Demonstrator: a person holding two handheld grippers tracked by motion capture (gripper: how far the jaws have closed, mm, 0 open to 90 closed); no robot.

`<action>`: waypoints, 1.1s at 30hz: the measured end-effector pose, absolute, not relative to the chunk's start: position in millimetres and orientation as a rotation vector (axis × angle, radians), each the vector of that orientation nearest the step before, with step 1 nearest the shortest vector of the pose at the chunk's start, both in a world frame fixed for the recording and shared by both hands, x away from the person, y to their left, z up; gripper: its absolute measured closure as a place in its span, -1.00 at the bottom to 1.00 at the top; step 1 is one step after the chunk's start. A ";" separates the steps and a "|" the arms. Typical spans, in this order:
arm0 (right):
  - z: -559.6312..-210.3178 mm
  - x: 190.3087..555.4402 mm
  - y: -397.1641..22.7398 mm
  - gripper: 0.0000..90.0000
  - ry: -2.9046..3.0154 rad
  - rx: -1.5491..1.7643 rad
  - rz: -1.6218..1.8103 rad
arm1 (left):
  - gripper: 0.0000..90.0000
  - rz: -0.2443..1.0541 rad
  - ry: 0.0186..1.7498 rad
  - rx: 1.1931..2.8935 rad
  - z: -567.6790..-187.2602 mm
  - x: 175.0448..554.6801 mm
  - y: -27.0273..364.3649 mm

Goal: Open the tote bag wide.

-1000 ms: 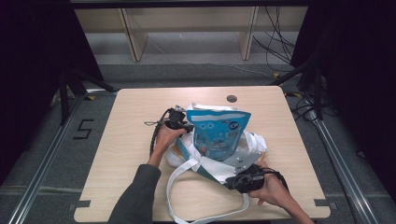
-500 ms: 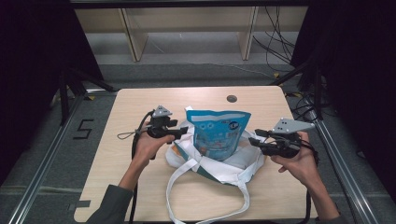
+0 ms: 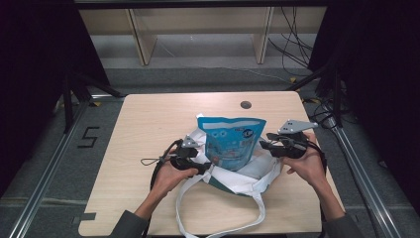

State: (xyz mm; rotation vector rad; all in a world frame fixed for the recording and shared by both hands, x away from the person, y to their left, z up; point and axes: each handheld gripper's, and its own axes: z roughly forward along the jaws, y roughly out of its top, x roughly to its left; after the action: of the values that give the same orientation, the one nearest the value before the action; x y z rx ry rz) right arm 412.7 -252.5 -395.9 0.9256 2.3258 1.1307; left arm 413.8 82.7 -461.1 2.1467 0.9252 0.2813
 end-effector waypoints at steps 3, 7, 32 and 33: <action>-398.3 417.7 -250.5 0.50 2.315 0.928 1.123 | 0.07 0.344 0.881 2.213 -475.9 411.2 75.1; -400.3 430.1 -255.2 0.96 2.278 0.841 1.013 | 0.49 0.403 0.836 2.233 -486.7 406.3 74.6; -440.5 473.9 -296.6 0.38 2.213 1.177 1.008 | 0.03 0.333 0.753 2.052 -438.3 385.8 105.0; -429.2 466.8 -297.6 0.35 2.212 1.144 1.048 | 0.01 0.359 0.743 2.047 -432.4 386.5 105.4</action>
State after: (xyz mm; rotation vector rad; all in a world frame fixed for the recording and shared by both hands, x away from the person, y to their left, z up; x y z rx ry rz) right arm 466.8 -297.6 -429.2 1.1444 2.2124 1.0478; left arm 386.5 105.4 -432.4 2.0470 0.7430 0.3595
